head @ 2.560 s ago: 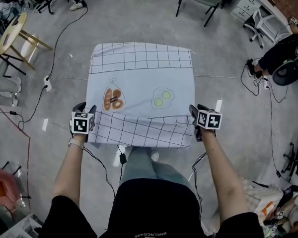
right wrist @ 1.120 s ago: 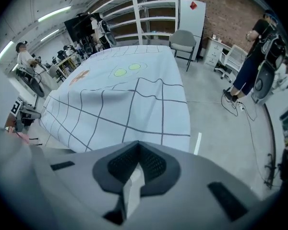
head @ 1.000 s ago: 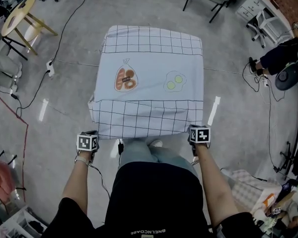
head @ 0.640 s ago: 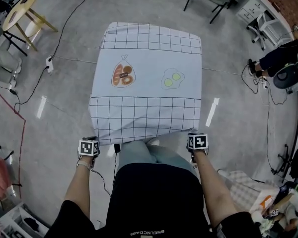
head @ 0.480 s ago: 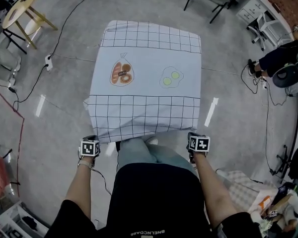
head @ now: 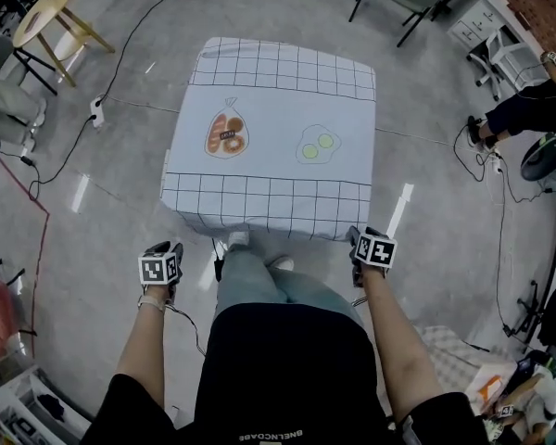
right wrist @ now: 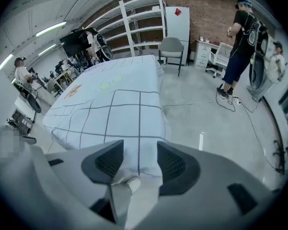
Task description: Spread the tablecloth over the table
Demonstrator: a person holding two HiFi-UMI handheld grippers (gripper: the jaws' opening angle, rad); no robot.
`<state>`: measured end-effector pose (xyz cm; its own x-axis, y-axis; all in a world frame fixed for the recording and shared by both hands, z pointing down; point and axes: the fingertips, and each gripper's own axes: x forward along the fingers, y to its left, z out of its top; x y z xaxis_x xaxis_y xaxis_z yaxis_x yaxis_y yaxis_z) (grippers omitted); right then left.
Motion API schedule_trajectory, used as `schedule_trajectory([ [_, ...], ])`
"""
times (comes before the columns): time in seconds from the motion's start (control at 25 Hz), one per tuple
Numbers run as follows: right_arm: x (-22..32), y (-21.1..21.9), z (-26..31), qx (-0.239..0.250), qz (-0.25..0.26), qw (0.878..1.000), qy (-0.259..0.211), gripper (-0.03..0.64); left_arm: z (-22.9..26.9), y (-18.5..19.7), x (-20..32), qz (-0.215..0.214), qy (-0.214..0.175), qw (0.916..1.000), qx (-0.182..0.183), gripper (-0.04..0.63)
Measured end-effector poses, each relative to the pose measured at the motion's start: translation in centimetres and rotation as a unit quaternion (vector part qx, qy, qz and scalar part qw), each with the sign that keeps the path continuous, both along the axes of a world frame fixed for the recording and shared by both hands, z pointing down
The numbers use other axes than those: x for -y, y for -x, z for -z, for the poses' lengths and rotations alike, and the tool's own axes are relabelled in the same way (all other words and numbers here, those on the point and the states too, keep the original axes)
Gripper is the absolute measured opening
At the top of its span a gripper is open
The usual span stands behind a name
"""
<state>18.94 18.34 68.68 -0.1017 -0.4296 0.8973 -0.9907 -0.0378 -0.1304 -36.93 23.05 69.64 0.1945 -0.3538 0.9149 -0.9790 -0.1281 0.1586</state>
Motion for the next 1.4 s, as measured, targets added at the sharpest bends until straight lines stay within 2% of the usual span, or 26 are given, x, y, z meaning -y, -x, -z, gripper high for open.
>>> schedule_trajectory([
  [0.04, 0.7, -0.3, -0.3, 0.001, -0.002, 1.000, 0.003, 0.214, 0.8, -0.2, 0.2, 0.002, -0.002, 1.0000, 0.004, 0.164],
  [0.2, 1.9, -2.1, -2.1, 0.006, 0.004, 1.000, 0.024, 0.236, 2.6, -2.5, 0.7, -0.011, -0.018, 0.9996, 0.019, 0.164],
  [0.32, 2.0, -1.3, -2.2, 0.023, 0.000, 1.000, 0.021, 0.240, 3.8, -2.3, 1.8, -0.011, -0.028, 0.9993, 0.020, 0.164],
  [0.4, 1.6, -1.3, -2.0, 0.032, -0.008, 0.999, 0.014, 0.188, 4.6, -2.5, 2.5, -0.008, -0.034, 0.9992, 0.020, 0.164],
  [0.52, 1.0, -2.1, -1.8, 0.030, -0.014, 0.999, 0.002, 0.075, 5.5, -3.6, 3.7, -0.012, -0.045, 0.9987, 0.020, 0.164],
  [0.64, 0.8, -1.9, -0.9, 0.028, -0.008, 0.999, -0.013, 0.014, 6.2, -4.9, 4.9, -0.026, -0.051, 0.9982, 0.018, 0.164],
  [0.84, -0.2, -1.7, 0.1, 0.054, -0.031, 0.998, -0.005, 0.011, 7.6, -6.7, 7.5, -0.046, -0.052, 0.9975, 0.014, 0.164],
  [1.0, -0.7, -1.4, 0.9, 0.055, -0.040, 0.998, 0.005, 0.011, 8.1, -7.5, 9.9, -0.057, -0.047, 0.9972, 0.007, 0.164],
  [1.4, -1.5, -0.5, 0.6, 0.050, -0.085, 0.993, 0.056, 0.012, 7.5, -6.5, 14.1, -0.091, -0.021, 0.9957, 0.002, 0.164],
])
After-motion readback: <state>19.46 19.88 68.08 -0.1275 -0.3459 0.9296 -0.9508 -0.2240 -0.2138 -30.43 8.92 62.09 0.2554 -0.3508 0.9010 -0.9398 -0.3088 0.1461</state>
